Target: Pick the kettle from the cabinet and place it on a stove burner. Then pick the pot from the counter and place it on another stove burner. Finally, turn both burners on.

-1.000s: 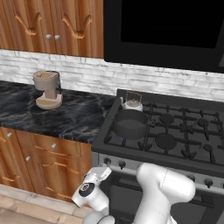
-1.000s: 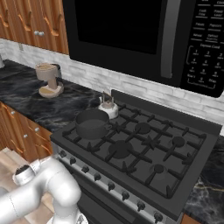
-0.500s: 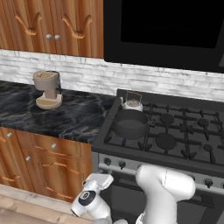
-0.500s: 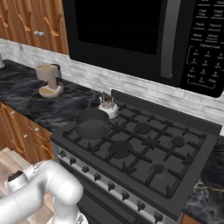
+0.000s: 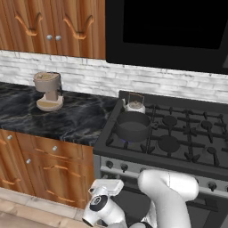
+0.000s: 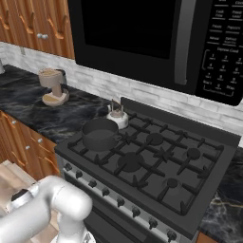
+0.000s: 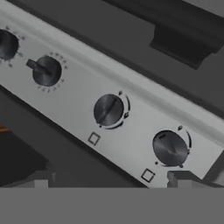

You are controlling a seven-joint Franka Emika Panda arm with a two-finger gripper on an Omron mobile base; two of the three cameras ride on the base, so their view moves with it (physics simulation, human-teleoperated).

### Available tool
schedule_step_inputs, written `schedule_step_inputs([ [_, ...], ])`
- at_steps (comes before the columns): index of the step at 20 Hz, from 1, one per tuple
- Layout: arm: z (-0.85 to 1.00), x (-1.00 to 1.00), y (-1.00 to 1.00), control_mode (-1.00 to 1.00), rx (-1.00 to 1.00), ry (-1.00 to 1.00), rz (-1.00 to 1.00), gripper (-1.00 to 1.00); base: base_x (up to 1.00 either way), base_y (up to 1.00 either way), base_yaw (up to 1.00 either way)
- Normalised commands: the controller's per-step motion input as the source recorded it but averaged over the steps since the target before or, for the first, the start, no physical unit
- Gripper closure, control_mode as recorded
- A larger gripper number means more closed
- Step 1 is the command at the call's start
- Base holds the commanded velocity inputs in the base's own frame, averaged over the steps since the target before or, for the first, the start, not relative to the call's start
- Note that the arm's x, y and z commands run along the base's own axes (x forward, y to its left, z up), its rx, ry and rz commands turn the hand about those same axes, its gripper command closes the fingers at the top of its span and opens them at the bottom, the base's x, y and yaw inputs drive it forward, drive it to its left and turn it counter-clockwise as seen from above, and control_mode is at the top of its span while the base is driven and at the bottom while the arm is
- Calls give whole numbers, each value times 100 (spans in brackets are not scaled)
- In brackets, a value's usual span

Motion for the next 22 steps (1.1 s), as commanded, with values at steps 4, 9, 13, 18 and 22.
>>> schedule_step_inputs([
  [4,8,-6,-33,-100,13,-1,14,-100,0,0,0],
  [9,2,-12,-32,-100,13,-4,7,-100,0,0,0],
  [13,0,-1,-31,-100,12,-1,0,-100,0,0,0],
  [18,0,5,-17,-100,10,0,0,-100,0,0,0],
  [22,0,16,-2,-100,8,0,0,-100,0,0,0],
])
